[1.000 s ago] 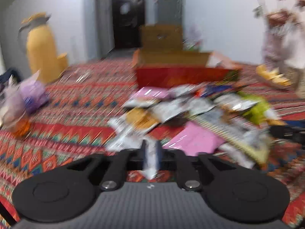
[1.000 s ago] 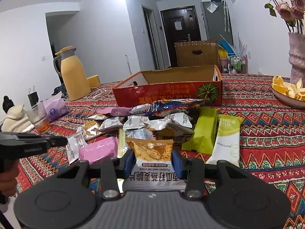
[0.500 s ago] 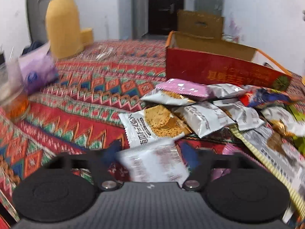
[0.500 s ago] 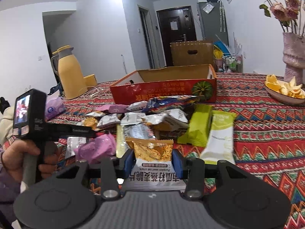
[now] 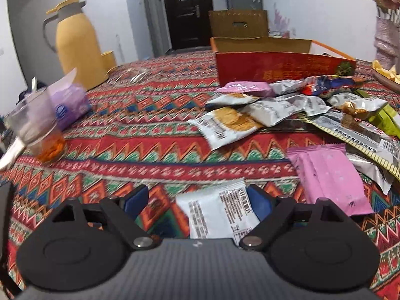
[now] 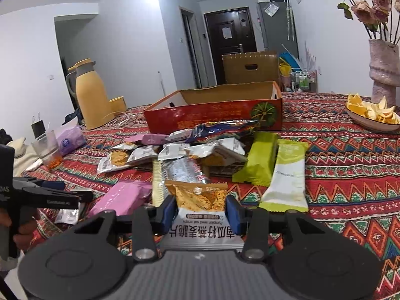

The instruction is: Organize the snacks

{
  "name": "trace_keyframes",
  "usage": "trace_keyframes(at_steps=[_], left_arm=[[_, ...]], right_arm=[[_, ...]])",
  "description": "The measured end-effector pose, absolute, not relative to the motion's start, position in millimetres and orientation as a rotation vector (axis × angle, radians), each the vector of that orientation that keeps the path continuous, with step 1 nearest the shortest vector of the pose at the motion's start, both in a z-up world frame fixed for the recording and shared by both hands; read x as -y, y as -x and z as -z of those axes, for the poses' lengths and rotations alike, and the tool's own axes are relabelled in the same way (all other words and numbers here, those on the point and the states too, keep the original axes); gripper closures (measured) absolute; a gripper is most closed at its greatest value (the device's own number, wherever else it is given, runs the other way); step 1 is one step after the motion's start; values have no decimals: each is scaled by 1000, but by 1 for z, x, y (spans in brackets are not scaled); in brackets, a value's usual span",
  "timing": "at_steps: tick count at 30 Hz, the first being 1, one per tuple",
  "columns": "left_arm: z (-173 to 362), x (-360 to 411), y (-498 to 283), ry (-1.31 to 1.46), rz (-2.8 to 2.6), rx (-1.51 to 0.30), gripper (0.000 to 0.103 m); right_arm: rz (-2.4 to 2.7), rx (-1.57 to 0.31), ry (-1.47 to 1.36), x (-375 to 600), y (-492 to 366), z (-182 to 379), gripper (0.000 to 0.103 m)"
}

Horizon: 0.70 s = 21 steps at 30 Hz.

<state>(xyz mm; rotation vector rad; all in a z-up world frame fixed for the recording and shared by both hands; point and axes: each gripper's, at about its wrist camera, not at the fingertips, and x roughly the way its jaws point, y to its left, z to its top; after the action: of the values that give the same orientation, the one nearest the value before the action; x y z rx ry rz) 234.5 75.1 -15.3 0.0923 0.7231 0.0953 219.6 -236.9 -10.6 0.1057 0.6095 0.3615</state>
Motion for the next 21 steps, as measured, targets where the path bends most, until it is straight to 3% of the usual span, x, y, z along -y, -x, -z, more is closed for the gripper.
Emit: trace_keyframes(at_steps=[3, 9, 10, 12, 15, 18, 20, 21], left_arm=[[11, -77, -232, 56, -83, -770, 12], [22, -67, -220, 39, -109, -741, 11], [23, -69, -221, 39, -122, -731, 16], [20, -70, -218, 23, -108, -697, 55], [17, -67, -216, -2, -55, -697, 60], [15, -64, -210, -24, -2, -702, 61], [15, -64, -206, -19, 26, -707, 61], [15, -64, -204, -24, 29, -702, 63]], right_arm=[[-358, -618, -106, 234, -220, 16, 60], [-311, -647, -17, 237, -207, 18, 60], [-284, -664, -4, 238, -206, 21, 60], [-241, -691, 3, 244, -204, 26, 58], [-218, -715, -5, 251, -206, 34, 56], [-270, -727, -24, 254, -209, 32, 41], [-273, -738, -21, 255, -212, 33, 42], [-269, -734, -19, 255, -212, 34, 55]])
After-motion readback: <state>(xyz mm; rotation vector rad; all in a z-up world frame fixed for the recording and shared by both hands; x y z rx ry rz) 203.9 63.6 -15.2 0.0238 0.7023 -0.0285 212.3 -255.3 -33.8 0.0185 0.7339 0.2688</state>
